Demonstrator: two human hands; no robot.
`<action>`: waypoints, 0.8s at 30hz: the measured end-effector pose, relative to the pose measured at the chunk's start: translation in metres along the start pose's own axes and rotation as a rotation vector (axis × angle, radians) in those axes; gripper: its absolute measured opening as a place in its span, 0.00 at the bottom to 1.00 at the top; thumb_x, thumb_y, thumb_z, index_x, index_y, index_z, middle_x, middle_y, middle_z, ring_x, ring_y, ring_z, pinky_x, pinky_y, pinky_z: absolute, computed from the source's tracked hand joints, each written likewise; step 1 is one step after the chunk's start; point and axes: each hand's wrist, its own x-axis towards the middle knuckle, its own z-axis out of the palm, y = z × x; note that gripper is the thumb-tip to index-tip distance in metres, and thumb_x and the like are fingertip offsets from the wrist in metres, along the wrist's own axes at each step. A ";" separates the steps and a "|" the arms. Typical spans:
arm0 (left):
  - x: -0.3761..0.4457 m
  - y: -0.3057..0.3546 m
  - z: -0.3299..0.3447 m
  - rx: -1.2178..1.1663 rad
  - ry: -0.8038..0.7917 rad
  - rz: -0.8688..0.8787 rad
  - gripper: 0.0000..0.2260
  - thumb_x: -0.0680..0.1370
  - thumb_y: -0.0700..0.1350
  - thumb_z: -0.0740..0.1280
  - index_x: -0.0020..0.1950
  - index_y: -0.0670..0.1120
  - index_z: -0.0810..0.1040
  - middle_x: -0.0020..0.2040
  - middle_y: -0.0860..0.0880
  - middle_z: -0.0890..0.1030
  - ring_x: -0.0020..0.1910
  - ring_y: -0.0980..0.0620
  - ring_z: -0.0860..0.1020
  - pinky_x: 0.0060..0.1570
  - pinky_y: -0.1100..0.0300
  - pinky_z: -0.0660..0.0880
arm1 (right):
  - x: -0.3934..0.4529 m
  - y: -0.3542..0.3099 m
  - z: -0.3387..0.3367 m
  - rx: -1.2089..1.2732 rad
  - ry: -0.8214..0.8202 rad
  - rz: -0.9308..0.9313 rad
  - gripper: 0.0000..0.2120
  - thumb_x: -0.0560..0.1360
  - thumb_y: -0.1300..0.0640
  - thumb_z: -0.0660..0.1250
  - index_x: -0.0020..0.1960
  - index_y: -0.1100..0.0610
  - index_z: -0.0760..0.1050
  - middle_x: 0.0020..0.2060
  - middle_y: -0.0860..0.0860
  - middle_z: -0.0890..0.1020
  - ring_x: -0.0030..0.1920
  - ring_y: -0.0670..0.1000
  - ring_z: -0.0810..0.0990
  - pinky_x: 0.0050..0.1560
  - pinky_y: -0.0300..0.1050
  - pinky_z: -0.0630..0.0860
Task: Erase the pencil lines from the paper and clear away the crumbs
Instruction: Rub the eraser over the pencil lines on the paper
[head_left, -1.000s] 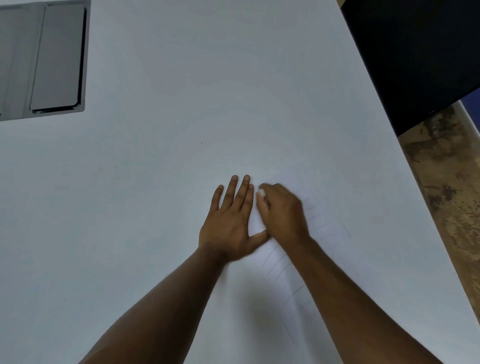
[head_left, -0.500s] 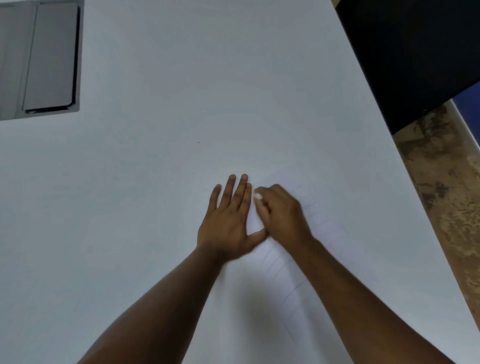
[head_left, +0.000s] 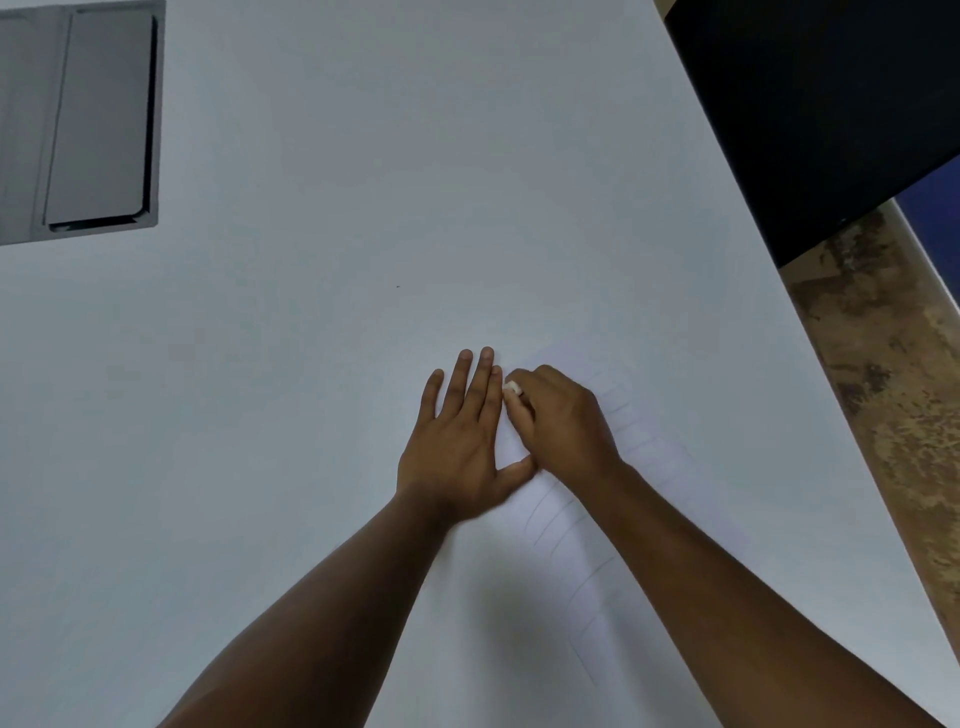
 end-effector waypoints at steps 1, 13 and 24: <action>0.000 0.000 0.000 0.002 -0.003 -0.001 0.44 0.80 0.73 0.46 0.85 0.43 0.47 0.85 0.46 0.43 0.83 0.47 0.38 0.81 0.42 0.44 | 0.003 0.003 0.001 -0.045 0.028 0.008 0.10 0.81 0.56 0.62 0.48 0.58 0.80 0.36 0.52 0.78 0.33 0.52 0.77 0.33 0.47 0.77; -0.001 -0.001 0.000 -0.018 0.023 0.015 0.44 0.79 0.73 0.43 0.84 0.42 0.50 0.85 0.44 0.46 0.84 0.46 0.41 0.81 0.42 0.45 | -0.006 0.002 0.000 -0.034 0.025 -0.028 0.13 0.82 0.56 0.59 0.51 0.60 0.80 0.38 0.54 0.79 0.36 0.53 0.78 0.36 0.48 0.78; 0.001 0.000 -0.002 -0.027 -0.036 -0.016 0.45 0.79 0.74 0.45 0.84 0.43 0.43 0.84 0.47 0.38 0.82 0.49 0.33 0.81 0.44 0.40 | 0.016 0.036 -0.018 -0.093 0.208 0.121 0.08 0.79 0.60 0.63 0.47 0.61 0.80 0.38 0.55 0.78 0.35 0.54 0.77 0.35 0.45 0.74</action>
